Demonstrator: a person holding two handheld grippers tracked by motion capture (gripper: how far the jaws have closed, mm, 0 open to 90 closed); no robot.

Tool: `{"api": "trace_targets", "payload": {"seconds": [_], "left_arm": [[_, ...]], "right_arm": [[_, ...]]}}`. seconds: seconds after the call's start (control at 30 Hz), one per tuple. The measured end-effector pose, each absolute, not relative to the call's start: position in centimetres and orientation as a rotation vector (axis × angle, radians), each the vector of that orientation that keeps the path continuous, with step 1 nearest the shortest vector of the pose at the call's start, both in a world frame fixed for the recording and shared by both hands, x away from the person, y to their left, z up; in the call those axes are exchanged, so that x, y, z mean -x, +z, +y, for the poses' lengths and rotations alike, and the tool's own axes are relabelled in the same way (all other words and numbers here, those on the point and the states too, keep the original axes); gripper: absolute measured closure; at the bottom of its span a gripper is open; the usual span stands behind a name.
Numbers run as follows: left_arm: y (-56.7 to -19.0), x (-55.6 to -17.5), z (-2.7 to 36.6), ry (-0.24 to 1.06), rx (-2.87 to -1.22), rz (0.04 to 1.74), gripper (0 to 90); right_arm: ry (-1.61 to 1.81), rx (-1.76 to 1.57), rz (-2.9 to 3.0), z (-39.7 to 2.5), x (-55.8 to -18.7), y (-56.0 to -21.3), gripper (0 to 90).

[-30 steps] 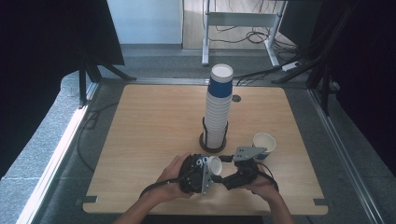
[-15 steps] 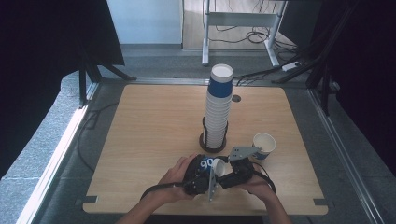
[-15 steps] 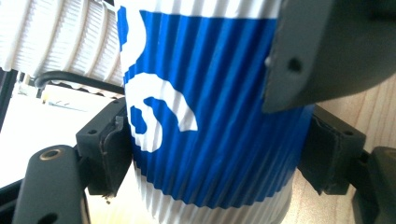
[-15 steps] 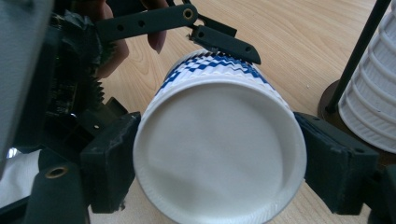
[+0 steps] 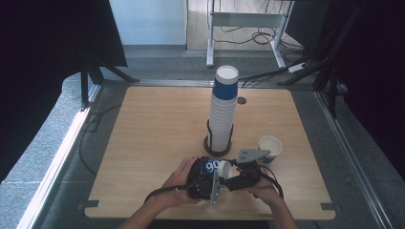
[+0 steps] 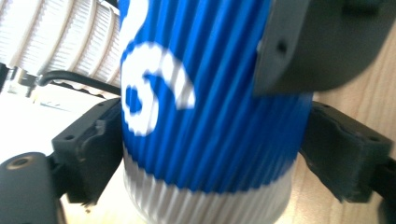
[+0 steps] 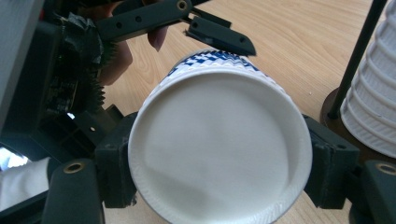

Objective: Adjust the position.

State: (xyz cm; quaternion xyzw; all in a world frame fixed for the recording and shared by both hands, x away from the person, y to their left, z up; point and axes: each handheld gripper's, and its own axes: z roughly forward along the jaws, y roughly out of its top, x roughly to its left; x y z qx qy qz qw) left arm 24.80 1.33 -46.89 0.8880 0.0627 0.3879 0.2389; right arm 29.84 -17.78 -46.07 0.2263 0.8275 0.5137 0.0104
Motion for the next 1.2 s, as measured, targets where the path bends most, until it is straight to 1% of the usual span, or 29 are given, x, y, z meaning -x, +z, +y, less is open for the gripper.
{"api": "trace_targets", "payload": {"seconds": [0.17,0.4,0.47,0.53,0.67,0.97,1.07,1.2], "left_arm": [[-46.5,-25.0,2.3,0.996,-2.416,0.186,7.9],[-46.2,-24.9,2.1,0.991,-2.430,0.156,6.9],[-46.2,-24.9,1.8,0.996,-2.432,0.145,8.1],[-46.2,-25.0,1.7,1.006,-2.430,0.133,12.5],[-46.1,-25.0,1.6,0.992,-2.438,0.100,16.1],[-46.2,-24.9,1.6,0.999,-2.446,0.074,19.3],[-46.2,-24.9,1.6,1.005,-2.457,0.059,19.5],[-46.3,-24.9,1.8,1.026,-2.465,0.051,19.6]], "right_arm": [[1.659,-0.736,2.559,-18.5,-30.0,-46.1,26.6],[1.702,-0.751,2.551,-18.9,-30.0,-46.2,26.7],[1.715,-0.743,2.556,-18.9,-29.9,-46.3,26.7],[1.716,-0.728,2.558,-18.9,-29.9,-46.2,26.7],[1.716,-0.720,2.560,-19.1,-29.8,-46.2,26.5],[1.704,-0.723,2.578,-19.0,-29.8,-46.3,24.9],[1.672,-0.722,2.578,-18.9,-29.9,-46.3,19.9],[1.653,-0.707,2.584,-18.8,-29.9,-45.7,18.7]]}}
